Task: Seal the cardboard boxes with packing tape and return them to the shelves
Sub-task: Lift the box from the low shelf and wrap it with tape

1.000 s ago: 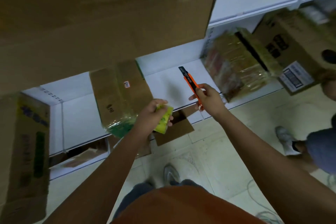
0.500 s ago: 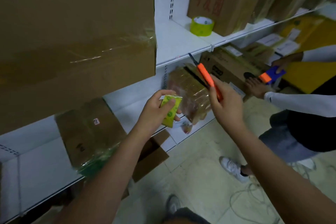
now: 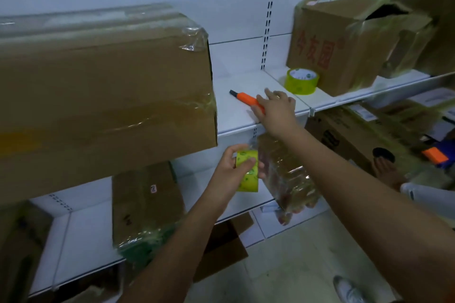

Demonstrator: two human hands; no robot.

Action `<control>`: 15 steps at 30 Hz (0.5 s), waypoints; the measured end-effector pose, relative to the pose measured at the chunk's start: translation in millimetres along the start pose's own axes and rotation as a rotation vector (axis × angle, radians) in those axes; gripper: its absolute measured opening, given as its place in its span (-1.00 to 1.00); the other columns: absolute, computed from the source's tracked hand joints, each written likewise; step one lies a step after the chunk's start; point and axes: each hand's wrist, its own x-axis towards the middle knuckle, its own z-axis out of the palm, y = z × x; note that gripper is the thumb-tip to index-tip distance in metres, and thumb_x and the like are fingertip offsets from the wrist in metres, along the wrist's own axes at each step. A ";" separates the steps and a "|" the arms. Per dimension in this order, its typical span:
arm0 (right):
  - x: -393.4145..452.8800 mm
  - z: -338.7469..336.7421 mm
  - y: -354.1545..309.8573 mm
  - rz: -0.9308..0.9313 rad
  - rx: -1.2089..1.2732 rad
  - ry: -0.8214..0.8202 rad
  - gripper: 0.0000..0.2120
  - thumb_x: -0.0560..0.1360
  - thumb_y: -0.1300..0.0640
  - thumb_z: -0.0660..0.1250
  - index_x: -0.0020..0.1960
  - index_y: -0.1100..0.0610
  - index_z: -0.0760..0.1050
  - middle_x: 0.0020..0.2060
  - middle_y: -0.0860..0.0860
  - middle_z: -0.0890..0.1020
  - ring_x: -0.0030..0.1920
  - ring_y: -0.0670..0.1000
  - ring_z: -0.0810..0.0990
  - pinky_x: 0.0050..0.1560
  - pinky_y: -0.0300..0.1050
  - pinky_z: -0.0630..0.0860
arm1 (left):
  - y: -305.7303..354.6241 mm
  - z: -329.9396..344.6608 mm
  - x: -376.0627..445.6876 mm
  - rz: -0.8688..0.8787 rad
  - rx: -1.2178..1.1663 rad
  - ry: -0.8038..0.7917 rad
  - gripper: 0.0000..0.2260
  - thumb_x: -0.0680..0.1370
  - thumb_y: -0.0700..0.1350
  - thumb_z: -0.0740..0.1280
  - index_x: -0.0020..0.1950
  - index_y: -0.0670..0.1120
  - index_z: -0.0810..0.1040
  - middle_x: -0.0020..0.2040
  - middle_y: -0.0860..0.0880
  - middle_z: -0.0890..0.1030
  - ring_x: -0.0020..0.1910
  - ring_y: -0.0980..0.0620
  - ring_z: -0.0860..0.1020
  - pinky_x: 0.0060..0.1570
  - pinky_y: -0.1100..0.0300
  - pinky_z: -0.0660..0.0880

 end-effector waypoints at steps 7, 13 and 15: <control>-71.2 -18.1 3.1 -0.147 1.015 -0.229 -0.64 0.54 0.11 0.42 0.33 0.06 0.53 0.06 -0.06 0.66 0.06 -0.14 0.61 0.08 -0.25 0.51 | -7.6 6.5 17.0 0.014 0.060 0.130 -0.68 0.55 -0.07 0.41 0.28 0.02 0.46 0.02 -0.18 0.69 -0.03 -0.23 0.68 0.10 -0.19 0.58; -44.8 -3.5 5.3 -0.125 1.001 -0.229 -0.95 0.49 0.21 0.48 -0.07 0.17 0.66 -0.18 0.07 0.69 -0.20 -0.13 0.58 -0.11 -0.29 0.51 | -5.5 20.4 24.0 0.034 0.045 0.173 -0.76 0.63 -0.18 0.31 0.28 0.01 0.42 -0.13 -0.04 0.72 -0.18 -0.05 0.69 0.05 -0.06 0.59; -37.7 -4.0 2.2 -0.170 0.960 -0.255 -0.97 0.49 0.21 0.47 -0.07 0.16 0.65 -0.18 0.06 0.68 -0.21 -0.10 0.58 -0.13 -0.32 0.50 | -3.5 21.5 26.9 0.044 0.067 0.208 -0.73 0.64 -0.16 0.30 0.32 0.00 0.40 -0.13 -0.02 0.72 -0.19 -0.03 0.70 0.09 -0.09 0.58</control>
